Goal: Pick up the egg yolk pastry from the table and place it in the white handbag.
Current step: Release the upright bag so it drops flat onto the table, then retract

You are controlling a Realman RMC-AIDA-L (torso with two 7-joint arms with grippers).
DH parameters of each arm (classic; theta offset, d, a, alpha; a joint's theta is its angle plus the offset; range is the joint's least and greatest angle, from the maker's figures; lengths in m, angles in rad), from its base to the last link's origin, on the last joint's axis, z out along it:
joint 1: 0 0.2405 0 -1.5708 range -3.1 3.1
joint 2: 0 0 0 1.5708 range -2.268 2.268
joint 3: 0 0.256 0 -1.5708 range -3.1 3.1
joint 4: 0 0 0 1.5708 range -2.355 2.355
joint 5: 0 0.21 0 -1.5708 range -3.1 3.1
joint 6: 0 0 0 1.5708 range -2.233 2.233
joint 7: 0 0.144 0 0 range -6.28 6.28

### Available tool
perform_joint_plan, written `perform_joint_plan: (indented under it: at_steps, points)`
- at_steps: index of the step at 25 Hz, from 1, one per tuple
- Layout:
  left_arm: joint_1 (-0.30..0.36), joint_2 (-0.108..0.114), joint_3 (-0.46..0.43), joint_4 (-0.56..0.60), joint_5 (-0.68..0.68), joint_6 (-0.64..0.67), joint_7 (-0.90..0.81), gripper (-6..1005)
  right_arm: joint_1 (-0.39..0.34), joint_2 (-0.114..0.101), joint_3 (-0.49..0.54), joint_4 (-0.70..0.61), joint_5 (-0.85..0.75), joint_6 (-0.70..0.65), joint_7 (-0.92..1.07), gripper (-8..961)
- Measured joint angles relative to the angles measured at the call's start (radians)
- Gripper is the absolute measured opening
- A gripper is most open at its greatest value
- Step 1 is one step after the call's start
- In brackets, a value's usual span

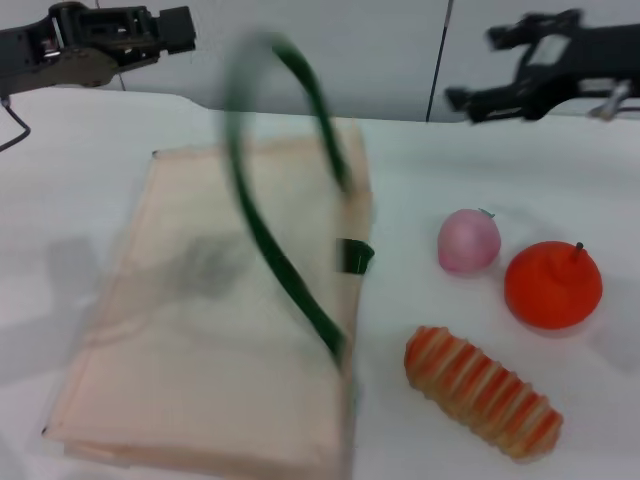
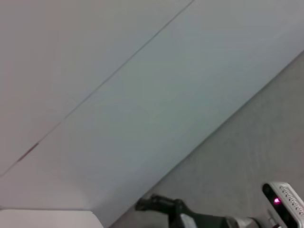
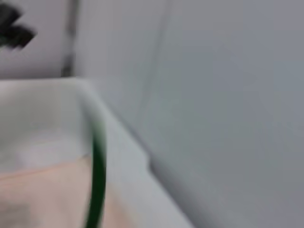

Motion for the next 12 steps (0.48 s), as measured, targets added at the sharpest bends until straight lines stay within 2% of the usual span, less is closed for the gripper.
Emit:
perform_joint_plan:
  at_steps: [5, 9, 12]
  points:
    - [0.033, -0.005, 0.000, -0.007, -0.055, -0.009, 0.015, 230, -0.066, 0.000, 0.034, -0.025, 0.076, -0.082, -0.015, 886]
    - [0.077, -0.020, 0.000, -0.008, -0.185, -0.019, 0.078, 388, -0.123, 0.003, 0.040, -0.007, 0.228, -0.163, -0.117, 886]
    - [0.122, -0.053, -0.001, -0.010, -0.312, -0.054, 0.204, 510, -0.166, 0.005, 0.040, 0.058, 0.432, -0.233, -0.266, 885]
